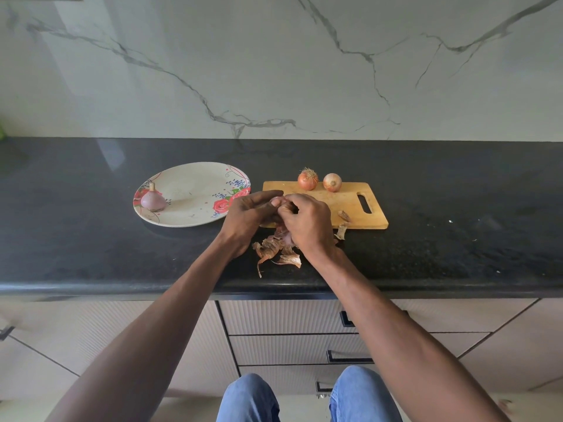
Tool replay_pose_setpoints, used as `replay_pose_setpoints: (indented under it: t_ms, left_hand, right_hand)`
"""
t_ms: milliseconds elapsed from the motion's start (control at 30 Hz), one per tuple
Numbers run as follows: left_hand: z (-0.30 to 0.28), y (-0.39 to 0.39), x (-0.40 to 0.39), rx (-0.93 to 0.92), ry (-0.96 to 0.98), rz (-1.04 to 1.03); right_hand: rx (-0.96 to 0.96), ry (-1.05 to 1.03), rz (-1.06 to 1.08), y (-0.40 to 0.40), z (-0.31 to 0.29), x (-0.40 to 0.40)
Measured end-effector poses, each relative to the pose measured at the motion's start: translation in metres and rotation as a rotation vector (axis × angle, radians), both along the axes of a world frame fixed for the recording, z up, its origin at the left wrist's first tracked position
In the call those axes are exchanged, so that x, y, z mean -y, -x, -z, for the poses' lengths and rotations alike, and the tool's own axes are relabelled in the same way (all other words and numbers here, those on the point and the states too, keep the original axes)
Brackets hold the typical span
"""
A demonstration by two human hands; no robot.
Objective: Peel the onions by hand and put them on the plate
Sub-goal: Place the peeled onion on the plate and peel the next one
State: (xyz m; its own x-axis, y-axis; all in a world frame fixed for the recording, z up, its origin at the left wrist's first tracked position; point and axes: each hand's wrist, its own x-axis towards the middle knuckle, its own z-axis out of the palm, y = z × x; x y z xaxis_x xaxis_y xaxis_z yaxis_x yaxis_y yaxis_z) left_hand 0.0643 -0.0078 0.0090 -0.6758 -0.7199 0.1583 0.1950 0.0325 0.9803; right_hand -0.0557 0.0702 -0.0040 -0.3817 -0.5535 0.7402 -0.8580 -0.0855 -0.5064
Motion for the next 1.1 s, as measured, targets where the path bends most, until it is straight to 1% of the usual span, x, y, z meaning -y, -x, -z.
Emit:
replay_pose_setpoints:
  t_ms: [100,233,300,400,533,667,800,867,933,1000,1100]
  left_hand:
    - [0.001,0.000,0.002,0.003,-0.013,-0.005]
    - [0.004,0.000,0.007,0.009,-0.031,0.011]
    - [0.003,0.000,0.007,-0.009,-0.077,0.034]
    - [0.002,0.001,0.007,-0.045,-0.145,0.064]
    - [0.001,0.003,0.010,-0.145,-0.276,0.050]
    - [-0.005,0.002,0.008,-0.186,-0.371,0.021]
    - [-0.004,0.000,0.010,-0.190,-0.408,-0.007]
    - [-0.003,0.000,0.012,-0.202,-0.422,-0.014]
    - [-0.003,0.000,0.011,-0.211,-0.426,-0.012]
    - [-0.003,0.000,0.011,-0.219,-0.420,-0.009]
    - [-0.004,-0.001,0.008,-0.215,-0.402,-0.007]
  right_hand:
    - [0.021,0.027,-0.012,0.000,0.000,-0.001]
    - [0.101,0.030,-0.025,0.001,0.000,-0.001]
    - [0.144,0.038,-0.014,0.001,-0.001,-0.001]
    - [0.267,0.046,0.001,0.000,-0.005,-0.003]
    - [0.380,0.052,0.017,0.000,-0.007,-0.003]
    - [0.319,0.033,0.039,-0.003,-0.007,-0.002]
    - [0.259,-0.009,0.133,-0.002,-0.007,-0.001]
    - [0.200,-0.050,0.152,-0.001,-0.005,-0.001]
    - [0.165,-0.040,0.155,0.000,-0.003,0.001]
    - [0.185,-0.019,0.105,0.000,-0.006,0.000]
    - [0.298,-0.060,-0.088,-0.002,-0.011,-0.004]
